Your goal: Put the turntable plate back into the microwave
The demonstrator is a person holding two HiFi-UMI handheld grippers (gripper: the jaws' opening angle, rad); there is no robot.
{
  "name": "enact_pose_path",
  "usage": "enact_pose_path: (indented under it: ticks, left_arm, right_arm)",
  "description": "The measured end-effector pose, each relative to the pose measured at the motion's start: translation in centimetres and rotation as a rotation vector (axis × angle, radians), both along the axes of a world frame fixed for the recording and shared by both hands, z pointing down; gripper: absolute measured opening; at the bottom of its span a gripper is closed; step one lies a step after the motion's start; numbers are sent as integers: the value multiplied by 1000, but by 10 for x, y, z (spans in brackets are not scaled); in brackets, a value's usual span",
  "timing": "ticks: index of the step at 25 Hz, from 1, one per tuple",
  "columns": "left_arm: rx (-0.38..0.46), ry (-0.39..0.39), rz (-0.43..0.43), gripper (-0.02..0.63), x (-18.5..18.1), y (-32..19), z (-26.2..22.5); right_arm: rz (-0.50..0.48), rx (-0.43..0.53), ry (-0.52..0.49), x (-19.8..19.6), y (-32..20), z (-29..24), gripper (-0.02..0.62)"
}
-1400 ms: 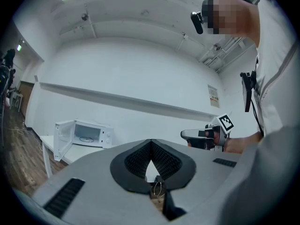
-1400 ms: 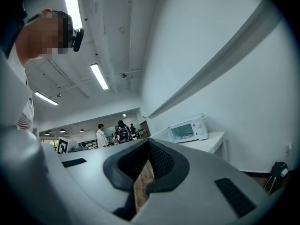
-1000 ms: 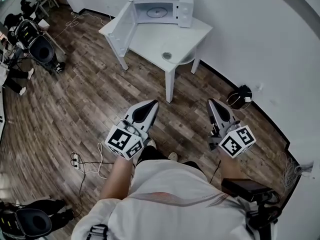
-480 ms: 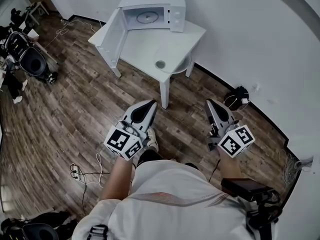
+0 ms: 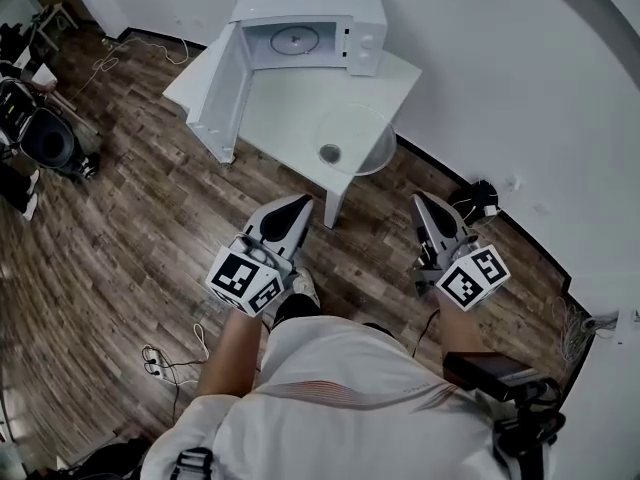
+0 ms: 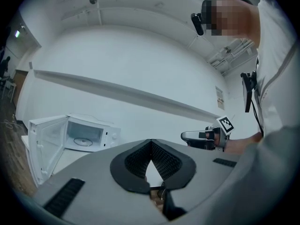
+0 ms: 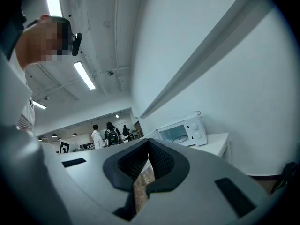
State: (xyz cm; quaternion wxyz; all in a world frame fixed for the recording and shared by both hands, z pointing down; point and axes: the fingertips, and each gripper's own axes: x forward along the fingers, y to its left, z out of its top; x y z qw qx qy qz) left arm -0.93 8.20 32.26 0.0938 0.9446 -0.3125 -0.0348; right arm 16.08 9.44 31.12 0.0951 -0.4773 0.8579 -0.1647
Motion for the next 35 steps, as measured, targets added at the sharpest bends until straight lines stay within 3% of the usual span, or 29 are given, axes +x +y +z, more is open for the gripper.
enact_pose_path:
  ticks: [10,15,21,30,35]
  left_arm:
    - [-11,2,65,11,-34,-106,3]
    - [-55,14,79,11,-30,-129,19]
    - [-84,3,44,11,-17,-149,33]
    - [-147,-38,-44,11,33,-186,64]
    - [-173,-60,-77,11,57,-200,83]
  right_arm:
    - [67,-49,-40,-28,-92,3,5]
    - [98,-101,-102,-12,-117,16,7]
    - [99,-161,-152,19,-149,42,74]
    - [70,-407,-272,100,-199,149,139]
    - [28,-545,-351,123,-215,219,179]
